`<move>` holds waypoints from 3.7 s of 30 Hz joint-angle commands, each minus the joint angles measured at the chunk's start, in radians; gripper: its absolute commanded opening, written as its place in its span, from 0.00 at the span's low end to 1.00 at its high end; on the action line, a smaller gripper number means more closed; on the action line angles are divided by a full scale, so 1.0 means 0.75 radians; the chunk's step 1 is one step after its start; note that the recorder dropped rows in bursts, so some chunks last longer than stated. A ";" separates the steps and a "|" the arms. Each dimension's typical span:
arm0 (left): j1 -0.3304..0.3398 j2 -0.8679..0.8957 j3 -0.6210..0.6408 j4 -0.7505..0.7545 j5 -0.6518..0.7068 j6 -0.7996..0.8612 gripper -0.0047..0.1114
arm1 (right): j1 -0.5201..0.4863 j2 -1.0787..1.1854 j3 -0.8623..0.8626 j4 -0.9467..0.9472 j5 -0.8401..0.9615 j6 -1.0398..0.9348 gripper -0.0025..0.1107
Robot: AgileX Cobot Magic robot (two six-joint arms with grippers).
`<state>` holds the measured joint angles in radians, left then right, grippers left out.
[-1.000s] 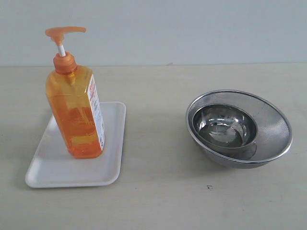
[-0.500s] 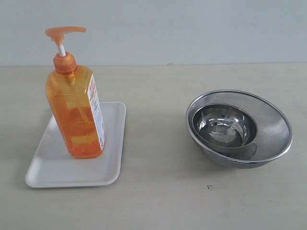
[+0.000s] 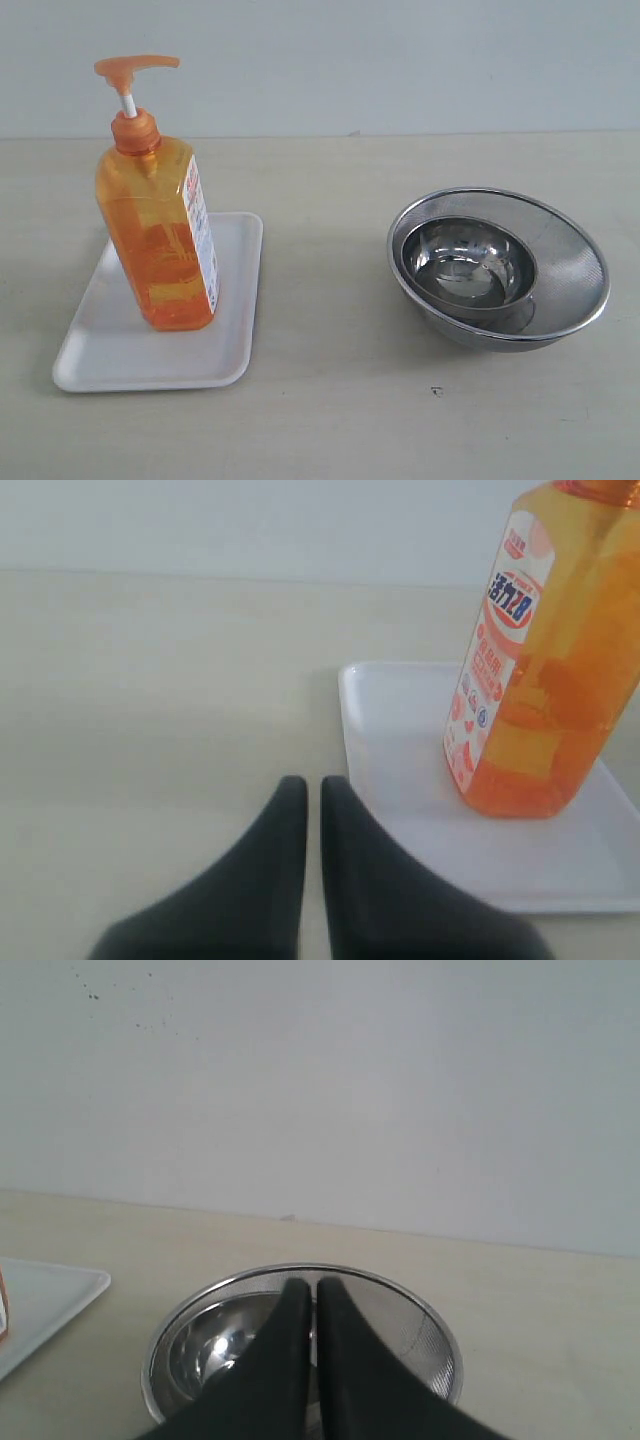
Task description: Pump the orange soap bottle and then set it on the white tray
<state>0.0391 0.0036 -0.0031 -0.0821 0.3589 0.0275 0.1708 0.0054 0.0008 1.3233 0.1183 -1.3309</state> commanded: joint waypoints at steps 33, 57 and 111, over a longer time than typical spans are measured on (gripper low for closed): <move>-0.004 -0.005 0.004 -0.010 -0.001 -0.011 0.08 | -0.004 -0.007 -0.001 -1.704 0.216 1.743 0.02; -0.004 -0.005 0.004 -0.010 -0.001 -0.011 0.08 | -0.080 -0.007 -0.001 -1.711 0.327 1.767 0.02; -0.004 -0.005 0.004 -0.010 -0.001 -0.011 0.08 | -0.080 -0.007 -0.001 -1.709 0.315 1.775 0.02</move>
<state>0.0391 0.0036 -0.0031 -0.0821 0.3589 0.0275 0.1190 0.0054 0.0008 0.0455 0.3675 0.0000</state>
